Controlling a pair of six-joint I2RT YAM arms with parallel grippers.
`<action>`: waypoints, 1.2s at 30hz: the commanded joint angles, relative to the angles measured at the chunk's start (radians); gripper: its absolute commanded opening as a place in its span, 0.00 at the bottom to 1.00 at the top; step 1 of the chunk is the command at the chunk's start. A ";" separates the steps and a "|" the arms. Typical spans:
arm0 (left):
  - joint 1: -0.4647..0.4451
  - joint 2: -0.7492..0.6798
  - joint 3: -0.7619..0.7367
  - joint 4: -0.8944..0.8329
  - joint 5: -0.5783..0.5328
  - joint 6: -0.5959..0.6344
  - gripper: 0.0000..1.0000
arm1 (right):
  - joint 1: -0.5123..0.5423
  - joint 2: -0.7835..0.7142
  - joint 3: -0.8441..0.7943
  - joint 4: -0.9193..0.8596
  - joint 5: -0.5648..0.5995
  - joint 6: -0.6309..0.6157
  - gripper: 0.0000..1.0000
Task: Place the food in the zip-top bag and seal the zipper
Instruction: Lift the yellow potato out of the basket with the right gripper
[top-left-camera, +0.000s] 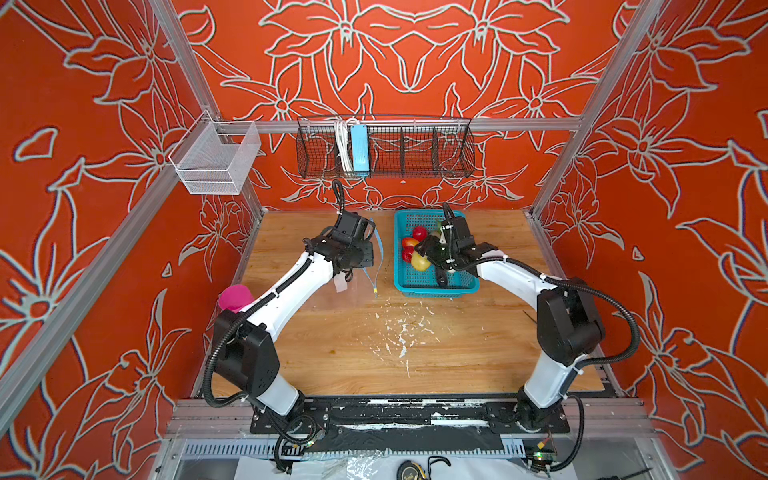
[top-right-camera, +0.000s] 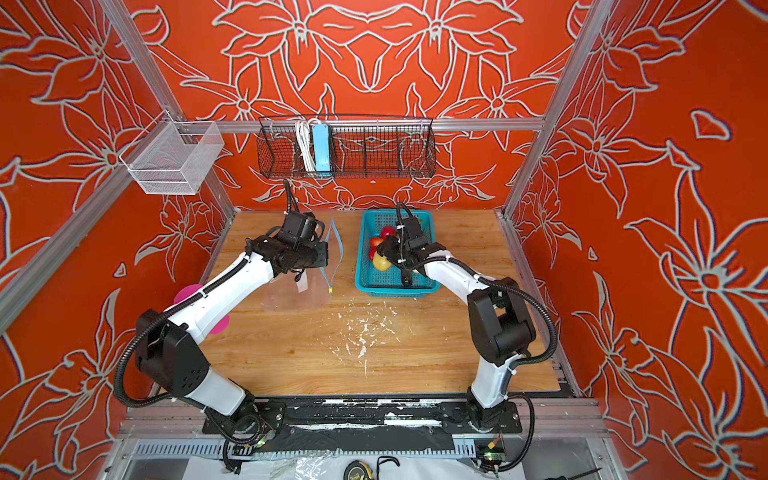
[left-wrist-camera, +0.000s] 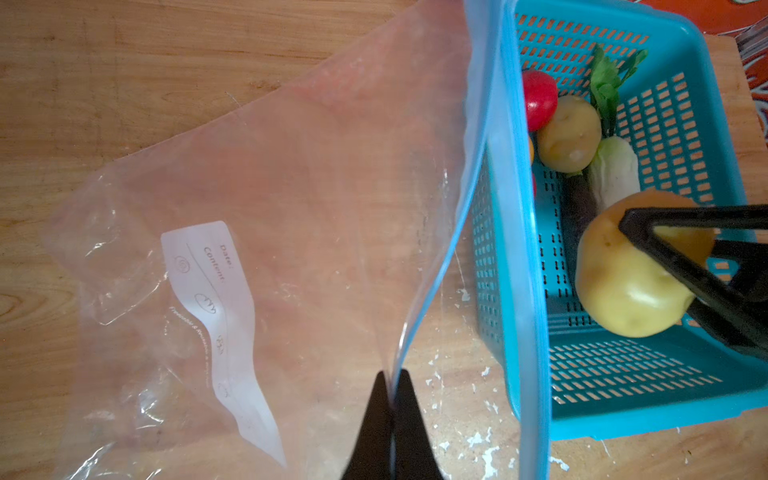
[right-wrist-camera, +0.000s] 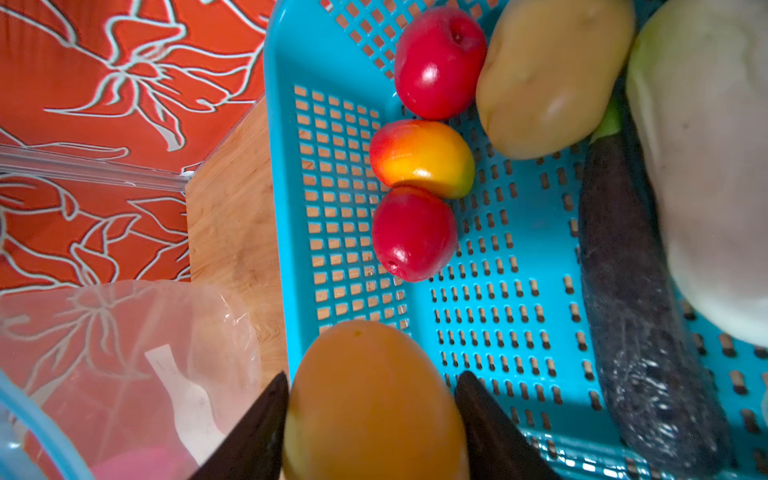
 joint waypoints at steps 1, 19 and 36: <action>0.004 -0.029 0.007 -0.008 0.006 0.004 0.00 | 0.009 -0.072 -0.008 0.056 -0.013 0.012 0.34; 0.004 -0.027 0.006 -0.005 0.024 -0.003 0.00 | 0.108 -0.182 0.001 0.151 0.019 -0.025 0.33; 0.004 -0.037 0.007 -0.012 0.026 0.000 0.00 | 0.210 -0.105 0.104 0.174 0.024 -0.027 0.33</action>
